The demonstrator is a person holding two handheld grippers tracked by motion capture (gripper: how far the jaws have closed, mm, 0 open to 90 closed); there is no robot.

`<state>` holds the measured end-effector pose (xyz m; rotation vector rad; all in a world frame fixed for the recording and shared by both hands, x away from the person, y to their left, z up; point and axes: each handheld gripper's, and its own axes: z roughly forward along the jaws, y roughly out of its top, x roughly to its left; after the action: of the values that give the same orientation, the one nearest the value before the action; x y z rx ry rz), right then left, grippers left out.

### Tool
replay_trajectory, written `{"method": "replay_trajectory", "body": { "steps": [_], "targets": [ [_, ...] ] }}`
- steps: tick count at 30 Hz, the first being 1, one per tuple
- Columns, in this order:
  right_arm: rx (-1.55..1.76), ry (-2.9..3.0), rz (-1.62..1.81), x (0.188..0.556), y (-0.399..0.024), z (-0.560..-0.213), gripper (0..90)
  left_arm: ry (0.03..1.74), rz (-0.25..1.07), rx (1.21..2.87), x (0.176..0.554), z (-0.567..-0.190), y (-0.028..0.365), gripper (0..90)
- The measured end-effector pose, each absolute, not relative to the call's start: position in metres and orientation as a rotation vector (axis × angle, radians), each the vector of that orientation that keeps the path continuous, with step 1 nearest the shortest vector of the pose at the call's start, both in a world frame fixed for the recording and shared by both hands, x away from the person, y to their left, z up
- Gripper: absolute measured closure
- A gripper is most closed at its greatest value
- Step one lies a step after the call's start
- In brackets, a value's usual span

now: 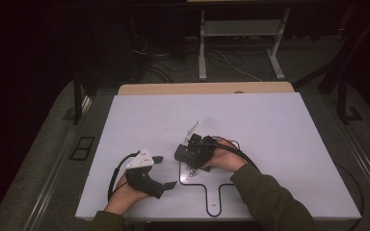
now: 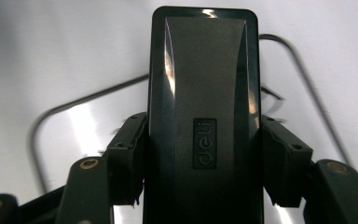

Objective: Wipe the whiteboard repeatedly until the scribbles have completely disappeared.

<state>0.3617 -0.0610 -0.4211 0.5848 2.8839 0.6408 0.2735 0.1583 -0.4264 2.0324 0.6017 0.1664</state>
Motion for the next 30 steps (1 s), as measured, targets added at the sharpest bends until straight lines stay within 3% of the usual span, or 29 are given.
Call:
{"method": "replay_trajectory", "body": {
  "steps": [4,13,26,30],
  "targets": [
    [0.558,2.899,0.657,0.353,-0.057,-0.421,38.5,0.605,0.166,2.029,0.273,-0.426,0.158,0.0],
    [0.671,2.864,0.673,0.375,-0.069,-0.422,38.5,0.599,0.167,2.032,0.274,-0.426,0.159,0.0],
    [0.479,2.925,0.669,0.336,-0.054,-0.421,38.5,0.602,0.166,2.029,0.273,-0.427,0.158,0.0],
    [0.523,2.906,0.660,0.346,-0.059,-0.421,38.5,0.601,0.168,2.029,0.273,-0.426,0.158,0.0]
  ]
}}
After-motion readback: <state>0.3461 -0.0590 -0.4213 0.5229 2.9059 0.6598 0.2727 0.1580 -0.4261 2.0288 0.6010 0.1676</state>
